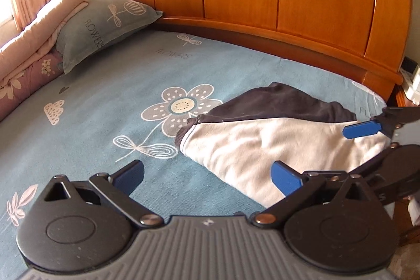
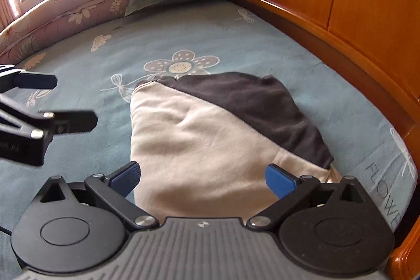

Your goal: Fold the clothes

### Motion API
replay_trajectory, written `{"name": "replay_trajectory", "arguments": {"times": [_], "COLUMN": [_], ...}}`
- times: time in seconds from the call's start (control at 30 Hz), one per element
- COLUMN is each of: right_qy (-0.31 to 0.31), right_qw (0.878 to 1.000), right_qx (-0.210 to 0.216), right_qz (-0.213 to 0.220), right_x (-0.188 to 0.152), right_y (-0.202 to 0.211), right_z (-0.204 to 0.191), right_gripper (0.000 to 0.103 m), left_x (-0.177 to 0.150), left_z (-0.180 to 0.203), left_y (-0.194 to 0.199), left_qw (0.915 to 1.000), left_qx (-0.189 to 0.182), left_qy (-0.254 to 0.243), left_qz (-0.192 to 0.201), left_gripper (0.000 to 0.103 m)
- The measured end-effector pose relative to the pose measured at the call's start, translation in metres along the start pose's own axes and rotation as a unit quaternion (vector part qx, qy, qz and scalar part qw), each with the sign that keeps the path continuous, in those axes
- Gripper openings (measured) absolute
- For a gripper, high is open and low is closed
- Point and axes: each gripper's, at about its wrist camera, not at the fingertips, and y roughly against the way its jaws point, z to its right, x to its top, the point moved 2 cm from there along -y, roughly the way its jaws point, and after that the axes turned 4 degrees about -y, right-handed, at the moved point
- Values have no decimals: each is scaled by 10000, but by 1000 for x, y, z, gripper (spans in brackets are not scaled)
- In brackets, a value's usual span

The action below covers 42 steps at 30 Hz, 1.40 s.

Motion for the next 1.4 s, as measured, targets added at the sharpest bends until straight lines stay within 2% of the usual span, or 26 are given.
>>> {"name": "replay_trajectory", "arguments": {"times": [0.1, 0.17, 0.23, 0.33, 0.4, 0.47, 0.53, 0.57, 0.67, 0.77, 0.87, 0.97, 1.1, 1.23, 1.3, 1.4], "right_qy": [118, -16, -143, -49, 24, -164, -589, -612, -611, -611, -610, -609, -559, -846, -953, -949], "right_qw": [9995, 9993, 9991, 9986, 9983, 9945, 9934, 9935, 9939, 9941, 9941, 9940, 9949, 9933, 9920, 9907], "right_qx": [-244, -294, -365, -488, -580, -755, -730, -740, -781, -822, -862, -902, -794, -505, -318, -416], "right_qz": [-181, -226, -159, 206, -11, -710, -654, -613, -492, -371, -250, -129, 261, 609, 771, 886], "right_x": [-7, -17, -16, -5, -3, -9, -11, -15, -25, -36, -47, -58, -74, -95, -103, -110], "right_y": [-18, -18, -11, -1, -15, -38, -30, -26, -11, 4, 19, 34, 55, 89, 118, 164], "right_z": [-5, -6, -10, -24, -33, -36, -39, -43, -54, -65, -75, -86, -85, -78, -77, -74], "right_gripper": [103, 103, 103, 103, 103, 103, 103, 103, 103, 103, 103, 103, 103, 103, 103, 103], "left_x": [-10, -21, -33, -57, -70, -82, -92, -95, -102, -103, -106, -108, -112, -113, -112, -111], "left_z": [-7, -15, -24, -45, -60, -71, -80, -83, -87, -84, -78, -66, -35, 5, 20, 39], "left_y": [1, 6, 12, 19, 19, 21, 26, 29, 40, 44, 52, 59, 77, 127, 157, 200], "left_qw": [9999, 9999, 9999, 9997, 9980, 9939, 9894, 9877, 9879, 9901, 9924, 9952, 9980, 9991, 9992, 9986], "left_qx": [-76, -10, 33, 13, -200, -516, -837, -959, -1091, -1025, -1016, -900, -617, -271, -203, -353], "left_qy": [74, 79, 67, 135, 322, 531, 640, 663, 523, 312, 250, 121, -102, -270, -202, -30], "left_qz": [103, 117, 67, -210, -497, -821, -998, -1041, -973, -905, -653, -373, -86, 164, 291, 394], "left_gripper": [102, 102, 102, 102, 102, 102, 102, 102, 102, 102, 102, 102, 102, 102, 102, 102]}}
